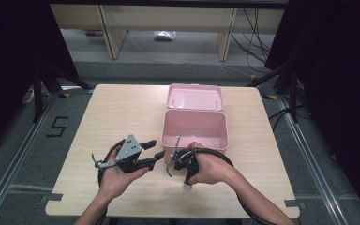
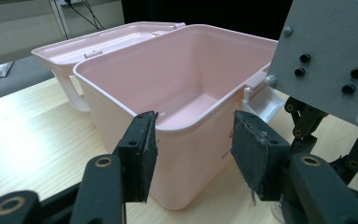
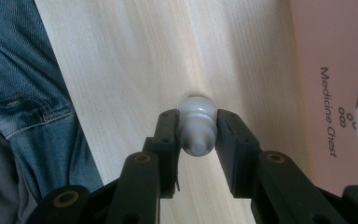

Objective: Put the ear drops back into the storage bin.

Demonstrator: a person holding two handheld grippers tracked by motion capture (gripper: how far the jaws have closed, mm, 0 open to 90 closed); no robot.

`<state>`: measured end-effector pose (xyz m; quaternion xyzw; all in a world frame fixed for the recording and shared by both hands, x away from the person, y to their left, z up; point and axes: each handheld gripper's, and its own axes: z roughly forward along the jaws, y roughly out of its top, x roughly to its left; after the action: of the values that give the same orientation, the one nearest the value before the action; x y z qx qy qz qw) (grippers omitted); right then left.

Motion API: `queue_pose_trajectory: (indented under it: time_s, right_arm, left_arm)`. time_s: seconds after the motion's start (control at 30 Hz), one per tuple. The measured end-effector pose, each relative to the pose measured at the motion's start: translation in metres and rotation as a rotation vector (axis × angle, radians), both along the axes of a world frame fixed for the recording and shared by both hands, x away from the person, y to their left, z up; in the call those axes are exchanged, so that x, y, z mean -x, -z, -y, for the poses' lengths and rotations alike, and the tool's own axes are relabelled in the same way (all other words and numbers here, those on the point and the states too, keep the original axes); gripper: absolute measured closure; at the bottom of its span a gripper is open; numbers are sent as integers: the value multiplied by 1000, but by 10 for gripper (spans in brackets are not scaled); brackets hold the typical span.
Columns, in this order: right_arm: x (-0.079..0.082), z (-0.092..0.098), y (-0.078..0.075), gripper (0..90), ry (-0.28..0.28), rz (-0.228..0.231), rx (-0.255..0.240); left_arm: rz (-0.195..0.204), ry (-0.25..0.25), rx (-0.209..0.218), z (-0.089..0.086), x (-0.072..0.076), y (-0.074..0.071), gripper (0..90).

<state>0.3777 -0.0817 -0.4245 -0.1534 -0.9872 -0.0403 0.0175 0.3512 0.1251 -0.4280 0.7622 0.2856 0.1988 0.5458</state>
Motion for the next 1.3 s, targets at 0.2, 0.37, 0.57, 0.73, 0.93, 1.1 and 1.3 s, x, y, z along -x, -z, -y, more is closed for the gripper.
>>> queue_pose_trajectory:
  time_s: [0.2, 0.37, 0.57, 0.73, 0.93, 1.1, 1.3]
  right_arm:
    - [0, 0, -1, 713, -7, 7, 7]
    - [-1, 3, -1, 714, -9, -3, 2]
    - [-1, 6, -4, 715, -8, -5, 3]
    - [0, 9, -8, 715, 8, -24, -13]
    - [-1, 13, -13, 715, -7, -10, -13]
    - [0, 18, -17, 715, 19, -18, -21]
    - [0, 23, -23, 715, 34, -7, -20]
  left_arm:
    - [-1, 0, 0, 0, 0, 0, 493]
    - [-1, -3, 2, 0, 0, 0, 493]
    - [0, -3, 0, 0, 0, 0, 493]
    - [-1, -4, 0, 0, 0, 0, 493]
    - [3, -7, -6, 0, 1, -1, 493]
    - [2, -6, -1, 0, 1, -1, 493]
    - [5, -5, 2, 1, 2, -1, 493]
